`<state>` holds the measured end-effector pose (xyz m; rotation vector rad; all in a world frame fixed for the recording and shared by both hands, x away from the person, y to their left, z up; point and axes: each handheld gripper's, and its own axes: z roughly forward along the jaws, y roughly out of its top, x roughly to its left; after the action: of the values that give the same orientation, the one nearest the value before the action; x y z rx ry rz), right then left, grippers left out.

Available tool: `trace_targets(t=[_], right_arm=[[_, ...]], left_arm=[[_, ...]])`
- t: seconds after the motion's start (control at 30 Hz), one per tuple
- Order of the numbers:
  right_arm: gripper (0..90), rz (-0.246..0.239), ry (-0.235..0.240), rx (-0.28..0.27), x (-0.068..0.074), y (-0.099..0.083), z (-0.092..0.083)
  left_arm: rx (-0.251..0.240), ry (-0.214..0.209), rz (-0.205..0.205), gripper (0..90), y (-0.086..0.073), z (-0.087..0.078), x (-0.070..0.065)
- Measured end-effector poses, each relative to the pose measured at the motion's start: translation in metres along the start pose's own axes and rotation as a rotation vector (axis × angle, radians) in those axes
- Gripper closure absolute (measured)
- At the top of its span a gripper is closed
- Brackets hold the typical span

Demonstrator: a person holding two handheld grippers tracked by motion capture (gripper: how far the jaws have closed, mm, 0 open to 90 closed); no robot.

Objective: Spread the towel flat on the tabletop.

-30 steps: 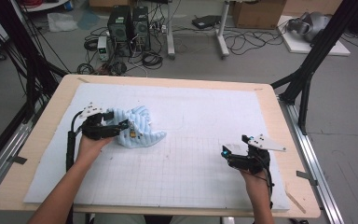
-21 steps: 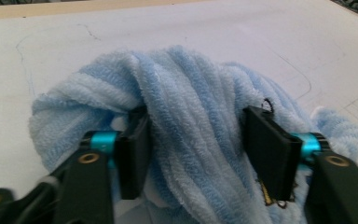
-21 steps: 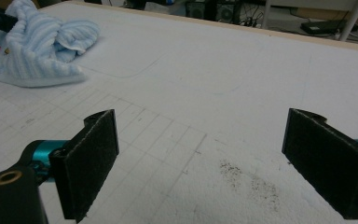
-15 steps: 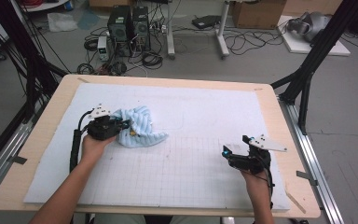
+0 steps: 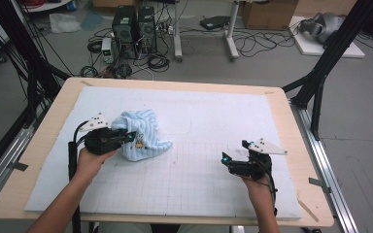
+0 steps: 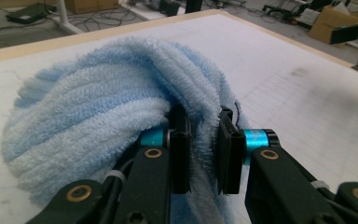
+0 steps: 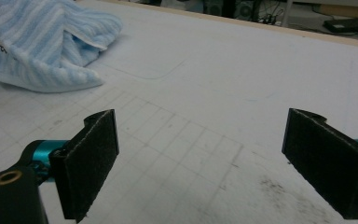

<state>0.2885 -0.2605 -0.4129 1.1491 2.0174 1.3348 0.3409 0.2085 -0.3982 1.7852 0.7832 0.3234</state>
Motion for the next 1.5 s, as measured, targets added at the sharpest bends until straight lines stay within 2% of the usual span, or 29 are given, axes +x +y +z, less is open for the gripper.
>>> trace_targets(t=[0.03, 0.17, 0.3, 0.33, 0.37, 0.47, 0.5, 0.63, 0.67, 0.7, 0.73, 0.77, 0.83, 0.87, 0.9, 1.0, 1.03, 1.07, 1.1, 1.13, 1.17, 1.2, 1.23, 1.27, 1.3, 1.4, 1.43, 1.47, 1.5], right_arm=[[9.9, 0.0, 0.0, 0.0, 0.0, 0.0, 0.0], [9.9, -0.005, 0.06, 0.014, 0.017, 0.005, 0.016], [9.9, -0.05, 0.106, 0.055, 0.033, 0.009, 0.036], [9.9, -0.05, 0.106, 0.055, 0.033, 0.009, 0.036], [9.9, -0.066, 0.12, 0.069, 0.041, 0.012, 0.046], [9.9, -0.081, 0.138, 0.07, 0.049, 0.017, 0.056], [9.9, -0.104, 0.153, 0.079, 0.058, 0.022, 0.067], [9.9, -0.127, 0.205, 0.117, 0.073, 0.032, 0.091], [9.9, -0.127, 0.205, 0.117, 0.073, 0.032, 0.091], [10.4, -0.14, 0.216, 0.132, 0.078, 0.035, 0.099], [15.1, -0.147, 0.233, 0.14, 0.081, 0.038, 0.106], [23.4, -0.156, 0.29, 0.153, 0.088, 0.042, 0.119], [24.0, -0.166, 0.304, 0.164, 0.091, 0.043, 0.126], [29.1, -0.173, 0.335, 0.19, 0.097, 0.044, 0.139], [32.0, -0.178, 0.354, 0.206, 0.101, 0.044, 0.145], [35.4, -0.195, 0.374, 0.236, 0.107, 0.044, 0.155], [42.4, -0.22, 0.393, 0.27, 0.111, 0.042, 0.163], [42.4, -0.22, 0.393, 0.27, 0.111, 0.042, 0.163], [53.2, -0.251, 0.41, 0.307, 0.116, 0.04, 0.17], [58.8, -0.264, 0.411, 0.322, 0.118, 0.038, 0.17], [69.2, -0.28, 0.42, 0.336, 0.119, 0.037, 0.17], [69.2, -0.28, 0.42, 0.336, 0.119, 0.037, 0.17], [82.5, -0.296, 0.432, 0.318, 0.119, 0.037, 0.165], [82.5, -0.296, 0.432, 0.318, 0.119, 0.037, 0.165], [83.9, -0.316, 0.427, 0.303, 0.117, 0.037, 0.157], [84.4, -0.309, 0.416, 0.287, 0.113, 0.036, 0.148], [84.5, -0.299, 0.405, 0.267, 0.107, 0.034, 0.136], [84.5, -0.299, 0.405, 0.267, 0.107, 0.034, 0.136], [84.5, -0.293, 0.383, 0.246, 0.099, 0.032, 0.124]], left_arm=[[-0.004, -0.008, -0.008, 78.1, -0.002, -0.002, -0.002], [-0.006, -0.027, -0.028, 78.1, -0.016, -0.016, -0.009], [0.004, -0.011, -0.017, 78.1, -0.025, -0.025, -0.011], [0.004, -0.011, -0.017, 78.1, -0.025, -0.025, -0.011], [0.004, -0.01, -0.021, 78.1, -0.027, -0.027, -0.01], [0.004, -0.006, -0.029, 78.1, -0.032, -0.03, -0.009], [0.005, -0.009, -0.028, 78.0, -0.034, -0.03, -0.009], [0.002, -0.013, -0.025, 77.9, -0.035, -0.03, -0.009], [0.0, -0.014, -0.023, 77.9, -0.035, -0.029, -0.009], [0.001, -0.013, -0.021, 77.9, -0.036, -0.029, -0.009], [0.002, -0.015, -0.023, 77.9, -0.036, -0.029, -0.009], [0.001, -0.018, -0.023, 77.9, -0.036, -0.029, -0.01], [0.0, -0.018, -0.02, 77.9, -0.036, -0.028, -0.01], [0.001, -0.022, -0.019, 77.9, -0.036, -0.028, -0.01], [0.001, -0.022, -0.016, 77.9, -0.036, -0.028, -0.01], [0.003, -0.026, -0.017, 77.9, -0.037, -0.028, -0.01], [0.003, -0.027, -0.018, 77.9, -0.037, -0.028, -0.01], [0.003, -0.026, -0.018, 77.9, -0.037, -0.027, -0.011], [0.004, -0.028, -0.015, 77.9, -0.037, -0.027, -0.011], [0.003, -0.027, -0.015, 77.9, -0.037, -0.027, -0.011], [0.005, -0.027, -0.011, 77.8, -0.037, -0.027, -0.011], [0.005, -0.027, -0.011, 77.6, -0.037, -0.027, -0.011], [0.004, -0.023, -0.009, 77.2, -0.037, -0.027, -0.011], [0.004, -0.023, -0.009, 76.9, -0.037, -0.027, -0.011], [0.005, -0.018, -0.011, 76.4, -0.038, -0.026, -0.01], [0.012, -0.019, -0.016, 74.6, -0.039, -0.025, -0.011], [0.016, -0.008, -0.012, 69.6, -0.039, -0.024, -0.012], [0.016, -0.008, -0.012, 66.9, -0.039, -0.024, -0.012], [0.012, 0.013, -0.014, 58.9, -0.039, -0.024, -0.012]])
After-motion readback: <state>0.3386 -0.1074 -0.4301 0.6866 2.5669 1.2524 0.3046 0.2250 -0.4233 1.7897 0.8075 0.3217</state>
